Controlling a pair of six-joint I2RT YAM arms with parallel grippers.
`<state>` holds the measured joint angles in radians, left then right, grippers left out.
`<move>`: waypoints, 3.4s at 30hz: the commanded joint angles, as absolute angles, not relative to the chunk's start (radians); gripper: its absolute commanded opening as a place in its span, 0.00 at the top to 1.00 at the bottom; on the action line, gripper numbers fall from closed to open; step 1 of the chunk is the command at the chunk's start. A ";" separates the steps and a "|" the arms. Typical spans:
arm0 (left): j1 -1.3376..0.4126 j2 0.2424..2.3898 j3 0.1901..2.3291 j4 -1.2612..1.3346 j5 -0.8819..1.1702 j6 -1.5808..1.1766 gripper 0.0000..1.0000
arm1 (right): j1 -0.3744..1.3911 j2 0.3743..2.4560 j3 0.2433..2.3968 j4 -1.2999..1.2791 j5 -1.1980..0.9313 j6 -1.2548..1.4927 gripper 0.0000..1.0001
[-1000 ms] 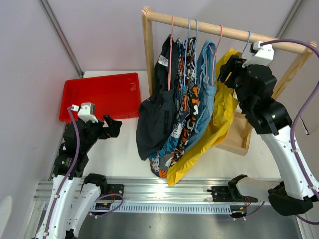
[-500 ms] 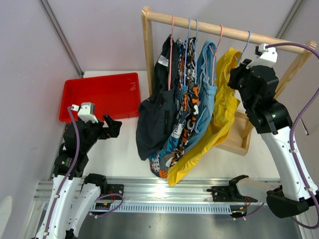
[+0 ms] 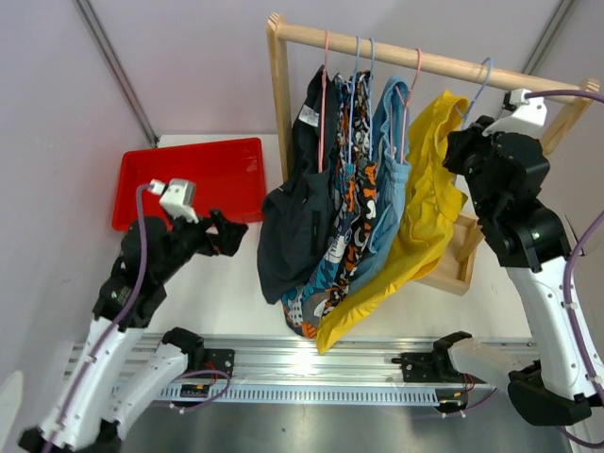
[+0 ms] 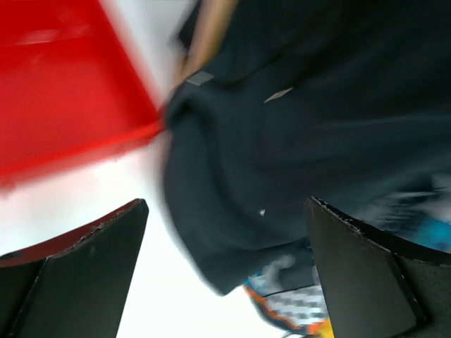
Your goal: Remove the shorts from the hanger
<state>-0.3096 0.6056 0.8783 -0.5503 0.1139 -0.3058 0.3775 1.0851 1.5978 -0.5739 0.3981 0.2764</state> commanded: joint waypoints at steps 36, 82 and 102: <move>-1.516 1.766 1.990 -0.399 -0.425 -0.173 0.01 | 0.410 1.023 1.647 -0.673 0.669 0.166 1.00; -1.824 1.621 1.411 -0.129 -0.733 -0.302 1.00 | 0.247 1.062 1.885 -0.985 0.411 0.326 1.00; -1.498 1.818 1.780 -0.193 -0.543 -0.271 1.00 | 0.249 1.133 2.273 -1.402 0.208 0.391 1.00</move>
